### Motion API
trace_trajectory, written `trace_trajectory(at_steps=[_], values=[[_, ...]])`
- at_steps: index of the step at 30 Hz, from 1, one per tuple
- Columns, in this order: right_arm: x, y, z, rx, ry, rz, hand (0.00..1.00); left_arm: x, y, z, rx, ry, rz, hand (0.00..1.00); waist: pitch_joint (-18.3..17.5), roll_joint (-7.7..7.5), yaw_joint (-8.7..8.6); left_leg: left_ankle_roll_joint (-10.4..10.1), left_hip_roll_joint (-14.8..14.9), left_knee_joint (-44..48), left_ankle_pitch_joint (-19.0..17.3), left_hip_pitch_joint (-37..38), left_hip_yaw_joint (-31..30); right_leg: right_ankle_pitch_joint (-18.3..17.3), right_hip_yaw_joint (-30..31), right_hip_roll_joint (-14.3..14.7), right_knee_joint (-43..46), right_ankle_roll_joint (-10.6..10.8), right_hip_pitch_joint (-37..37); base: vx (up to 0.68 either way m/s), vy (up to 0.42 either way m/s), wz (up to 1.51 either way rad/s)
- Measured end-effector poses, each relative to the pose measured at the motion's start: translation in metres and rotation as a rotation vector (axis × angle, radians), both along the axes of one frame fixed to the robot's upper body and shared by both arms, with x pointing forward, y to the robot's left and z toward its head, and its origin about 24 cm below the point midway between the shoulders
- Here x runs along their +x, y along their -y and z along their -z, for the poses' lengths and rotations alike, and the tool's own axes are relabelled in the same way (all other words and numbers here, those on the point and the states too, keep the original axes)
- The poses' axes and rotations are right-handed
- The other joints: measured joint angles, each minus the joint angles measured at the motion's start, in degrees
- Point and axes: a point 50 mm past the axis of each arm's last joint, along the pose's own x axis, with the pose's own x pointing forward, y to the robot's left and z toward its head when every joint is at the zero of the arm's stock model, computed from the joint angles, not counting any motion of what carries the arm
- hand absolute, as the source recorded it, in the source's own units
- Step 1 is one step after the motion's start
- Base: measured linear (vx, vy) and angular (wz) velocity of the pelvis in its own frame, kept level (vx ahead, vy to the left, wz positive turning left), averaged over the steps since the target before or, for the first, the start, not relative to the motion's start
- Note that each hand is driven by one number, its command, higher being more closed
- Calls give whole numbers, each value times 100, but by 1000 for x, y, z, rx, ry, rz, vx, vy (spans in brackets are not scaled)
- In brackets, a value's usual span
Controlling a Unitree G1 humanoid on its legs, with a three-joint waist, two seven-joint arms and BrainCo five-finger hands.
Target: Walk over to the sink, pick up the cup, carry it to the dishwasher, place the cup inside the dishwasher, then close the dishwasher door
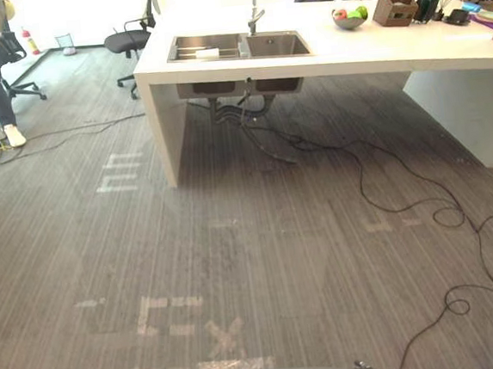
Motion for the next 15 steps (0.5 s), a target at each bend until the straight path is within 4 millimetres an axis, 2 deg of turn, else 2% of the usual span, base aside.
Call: trace_trajectory(at_steps=[2, 7, 15], values=[[-7, 0, 0, -25, 17, -12, 0, 1, 0, 0, 24, 17, 8, 0, 2, -2, -12, 3, -9, -1, -2, -19, 10, -2, 7, -7, 0, 3, -4, 0, 0, 0], [-6, -3, -4, -62, 123, -53, 0, 3, -3, -2, 69, 58, 10, 0, 68, -25, -95, -9, -6, 0, -16, 33, 52, 13, 52, -3, 0, -19, 12, -6, -4, -3], [-6, -5, -5, -15, 166, -39, 0, 1, -3, -2, 85, 51, 9, 0, 105, -25, -104, -37, 0, 0, -49, 65, 189, 18, 174, 4, -2, -24, 21, -19, -9, -7]])
